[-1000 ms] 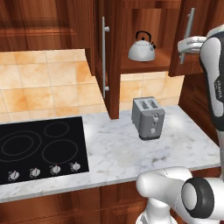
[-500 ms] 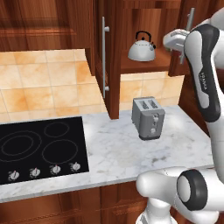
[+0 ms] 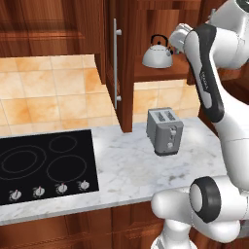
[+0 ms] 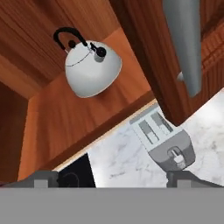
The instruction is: Open the cabinet, pick the kettle from the cabinet, and place it in the sink.
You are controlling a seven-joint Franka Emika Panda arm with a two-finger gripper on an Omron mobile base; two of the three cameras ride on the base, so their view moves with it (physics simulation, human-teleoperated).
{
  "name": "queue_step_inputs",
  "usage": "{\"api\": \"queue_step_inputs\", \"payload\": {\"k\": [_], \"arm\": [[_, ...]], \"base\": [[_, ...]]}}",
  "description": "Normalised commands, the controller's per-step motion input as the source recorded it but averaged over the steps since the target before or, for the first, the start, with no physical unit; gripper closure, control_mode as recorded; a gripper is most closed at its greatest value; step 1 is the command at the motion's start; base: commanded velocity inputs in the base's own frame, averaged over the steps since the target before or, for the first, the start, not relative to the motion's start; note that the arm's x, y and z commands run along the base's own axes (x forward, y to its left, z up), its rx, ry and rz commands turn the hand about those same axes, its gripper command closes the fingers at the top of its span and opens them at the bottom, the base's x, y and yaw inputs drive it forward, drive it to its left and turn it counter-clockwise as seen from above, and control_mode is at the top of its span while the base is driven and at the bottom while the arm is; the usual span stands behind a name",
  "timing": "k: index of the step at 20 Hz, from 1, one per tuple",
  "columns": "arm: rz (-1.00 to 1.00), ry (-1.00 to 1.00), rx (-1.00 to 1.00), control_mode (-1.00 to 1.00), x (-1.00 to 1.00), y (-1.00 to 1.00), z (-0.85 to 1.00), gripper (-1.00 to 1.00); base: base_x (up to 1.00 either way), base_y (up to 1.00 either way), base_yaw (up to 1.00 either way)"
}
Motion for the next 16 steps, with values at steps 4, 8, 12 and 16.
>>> {"api": "queue_step_inputs", "payload": {"k": [4,8,12,16], "arm": [[-0.39,0.03,0.3,-1.0,0.35,0.09,-0.3,-1.0],[-0.41,0.0,0.28,-1.0,0.31,0.06,-0.27,-1.0],[-0.37,0.0,0.34,-1.0,0.34,0.01,-0.23,-1.0],[-0.34,-0.01,0.3,-1.0,0.36,0.03,-0.05,-1.0]], "base": [[0.0,0.0,0.0],[0.0,0.0,0.0],[0.0,0.0,0.0],[0.0,0.0,0.0]]}}
